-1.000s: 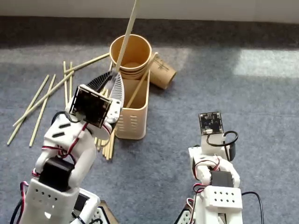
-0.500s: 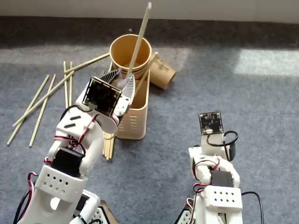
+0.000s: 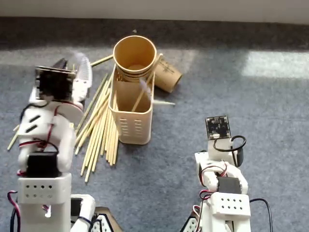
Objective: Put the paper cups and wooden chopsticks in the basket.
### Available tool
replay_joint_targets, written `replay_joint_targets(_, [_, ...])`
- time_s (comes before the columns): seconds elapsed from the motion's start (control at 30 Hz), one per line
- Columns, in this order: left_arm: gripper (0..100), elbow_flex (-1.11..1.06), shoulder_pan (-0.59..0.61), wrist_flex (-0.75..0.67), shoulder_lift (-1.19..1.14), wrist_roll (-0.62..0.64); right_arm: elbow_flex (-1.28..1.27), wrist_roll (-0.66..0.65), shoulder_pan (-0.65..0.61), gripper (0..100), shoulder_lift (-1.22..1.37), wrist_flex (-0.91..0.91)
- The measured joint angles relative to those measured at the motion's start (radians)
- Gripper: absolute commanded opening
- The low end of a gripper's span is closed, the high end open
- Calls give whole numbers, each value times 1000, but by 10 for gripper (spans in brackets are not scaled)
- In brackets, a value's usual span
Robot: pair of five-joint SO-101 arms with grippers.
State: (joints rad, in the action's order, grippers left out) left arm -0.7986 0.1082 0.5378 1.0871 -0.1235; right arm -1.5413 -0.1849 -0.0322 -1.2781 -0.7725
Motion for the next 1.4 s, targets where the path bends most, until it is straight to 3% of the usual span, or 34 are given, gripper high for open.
replay_joint_targets(0.23, [157, 69, 305, 37, -2, 0, 0, 0, 0, 393, 0, 0])
replay_joint_targets(0.4, [158, 71, 350, 178, -84, 0, 0, 0, 0, 393, 0, 0])
replay_joint_targets(0.63, [200, 189, 265, 442, -552, -14, 0, 0, 0, 393, 0, 0])
replay_joint_targets(0.87, [191, 535, 32, 747, -1094, -210, 0, 0, 0, 393, 0, 0])
replay_joint_targets(1.23, [184, 802, 12, 750, -1511, -331, 0, 0, 0, 393, 0, 0])
replay_joint_targets(1.4, [35, 858, 21, 718, -1603, -339, 0, 0, 0, 393, 0, 0])
